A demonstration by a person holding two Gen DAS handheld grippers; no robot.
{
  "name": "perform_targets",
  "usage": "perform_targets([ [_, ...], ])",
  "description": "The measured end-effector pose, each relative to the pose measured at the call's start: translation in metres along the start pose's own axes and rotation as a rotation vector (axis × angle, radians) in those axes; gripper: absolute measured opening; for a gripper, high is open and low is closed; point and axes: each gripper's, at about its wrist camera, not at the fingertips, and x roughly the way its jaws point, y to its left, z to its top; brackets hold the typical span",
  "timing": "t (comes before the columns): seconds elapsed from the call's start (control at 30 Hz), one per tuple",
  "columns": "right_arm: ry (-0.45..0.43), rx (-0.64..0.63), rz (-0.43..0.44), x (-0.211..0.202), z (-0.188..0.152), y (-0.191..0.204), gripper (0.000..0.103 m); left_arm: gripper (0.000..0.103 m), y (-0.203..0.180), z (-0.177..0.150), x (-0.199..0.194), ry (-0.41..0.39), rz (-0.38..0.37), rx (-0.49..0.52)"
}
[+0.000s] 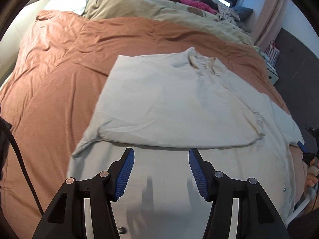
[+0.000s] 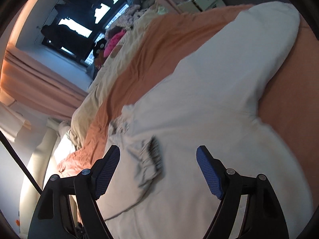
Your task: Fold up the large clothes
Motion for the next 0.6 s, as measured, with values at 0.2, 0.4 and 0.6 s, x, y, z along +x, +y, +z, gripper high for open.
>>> perform_targets([
  [0.2,-0.070,0.040,-0.045,-0.024,0.038,-0.056,0.068,0.059,-0.036,-0.003,0.014,0.013,-0.026,0.001],
  [0.4,-0.105,0.140,-0.104,-0.034,0.066,-0.121,0.059,0.059,-0.058,-0.005,0.039,0.038,-0.029,0.022],
  [0.6,-0.098,0.206,-0.160,-0.014,0.079,-0.145,0.046,0.059,-0.067,-0.005,0.051,0.033,-0.026,0.053],
])
